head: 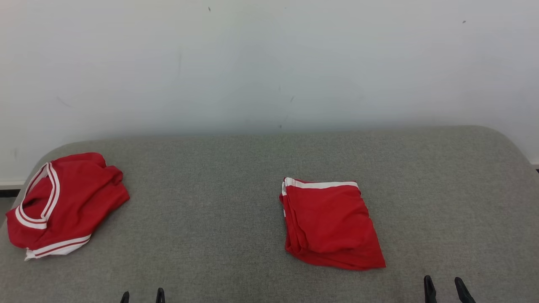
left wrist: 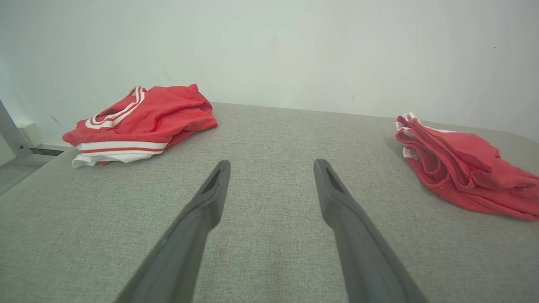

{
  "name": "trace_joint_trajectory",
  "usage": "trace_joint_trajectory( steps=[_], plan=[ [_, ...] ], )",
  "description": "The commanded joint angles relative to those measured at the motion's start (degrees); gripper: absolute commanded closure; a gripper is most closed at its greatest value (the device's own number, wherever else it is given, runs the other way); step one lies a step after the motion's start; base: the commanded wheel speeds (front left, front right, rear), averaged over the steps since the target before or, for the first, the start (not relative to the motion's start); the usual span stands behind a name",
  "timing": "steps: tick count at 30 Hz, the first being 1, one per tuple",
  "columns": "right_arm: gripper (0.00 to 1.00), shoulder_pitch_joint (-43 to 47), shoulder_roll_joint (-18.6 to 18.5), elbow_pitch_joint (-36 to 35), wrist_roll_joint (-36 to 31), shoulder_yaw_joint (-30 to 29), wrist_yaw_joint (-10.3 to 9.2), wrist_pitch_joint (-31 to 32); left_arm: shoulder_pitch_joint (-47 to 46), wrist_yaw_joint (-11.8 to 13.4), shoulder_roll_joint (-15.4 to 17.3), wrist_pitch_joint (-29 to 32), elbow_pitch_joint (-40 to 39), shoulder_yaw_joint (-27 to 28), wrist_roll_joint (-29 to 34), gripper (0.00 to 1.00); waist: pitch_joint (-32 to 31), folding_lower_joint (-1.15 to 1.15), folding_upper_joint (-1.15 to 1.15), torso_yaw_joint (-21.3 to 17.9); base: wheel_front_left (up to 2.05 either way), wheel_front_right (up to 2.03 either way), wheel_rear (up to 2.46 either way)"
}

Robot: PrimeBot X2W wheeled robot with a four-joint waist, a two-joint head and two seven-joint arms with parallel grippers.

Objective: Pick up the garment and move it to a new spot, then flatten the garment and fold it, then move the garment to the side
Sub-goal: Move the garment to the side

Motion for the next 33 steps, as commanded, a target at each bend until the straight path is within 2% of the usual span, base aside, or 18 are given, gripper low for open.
trace_joint_trajectory(
  steps=[1, 13, 17, 19, 23, 24, 29, 33],
  plan=[
    [0.00, -0.4, -0.2, 0.1, 0.5, 0.1, -0.13, -0.2, -0.3, 0.1, -0.1, -0.2, -0.2, -0.1, 0.4, 0.00, 0.0, 0.00, 0.00, 0.0, 0.00, 0.00, 0.00],
    [0.00, -1.0, -0.3, -0.6, 0.9, 0.3, -0.13, -0.3, -0.3, 0.3, -0.1, -0.2, -1.1, -0.1, 0.8, 0.00, 0.6, 0.00, 0.00, 0.3, 0.00, 0.00, 0.00],
    [0.00, -2.6, -0.6, -2.0, 2.6, 0.9, -0.13, 3.0, -0.6, 0.3, -0.1, -0.2, -1.2, -0.3, 0.6, 0.00, 1.2, 0.00, 0.00, 0.6, 0.00, 0.00, 0.00],
    [0.00, -4.2, -0.8, -2.7, 4.9, 0.9, -0.13, 7.8, -0.7, 0.3, -0.1, -0.2, -1.3, -0.6, 0.5, 0.00, 1.7, 0.00, 0.00, 0.8, 0.00, 0.00, 0.00],
    [0.00, -9.4, -2.3, -4.4, 8.0, 1.3, -0.13, 22.0, -1.2, 0.6, -0.1, -0.2, -1.8, -1.4, 0.2, 0.00, 3.0, 0.00, 0.00, 1.6, 0.00, 0.00, 0.00],
    [0.00, -9.4, -2.3, -4.4, 8.0, 1.3, -0.13, 22.0, -1.2, 0.6, -0.1, -0.2, -1.8, -1.4, 0.2, 0.00, 3.0, 0.00, 0.00, 1.6, 0.00, 0.00, 0.00],
    [0.00, -16.7, -4.2, -4.7, 9.9, 1.1, -0.13, 40.2, -1.9, 0.8, -0.1, -0.2, -2.0, -2.6, 0.1, 0.00, 4.8, 0.00, 0.00, 3.7, 0.00, 0.00, 0.00],
    [0.00, -22.7, -5.9, -2.8, 8.3, -2.2, -0.13, 50.0, -3.0, 1.2, -0.1, -0.2, -2.5, -3.9, 0.0, 0.00, 7.5, 0.00, 0.00, 6.2, 0.00, 0.00, 0.00]
  ],
)
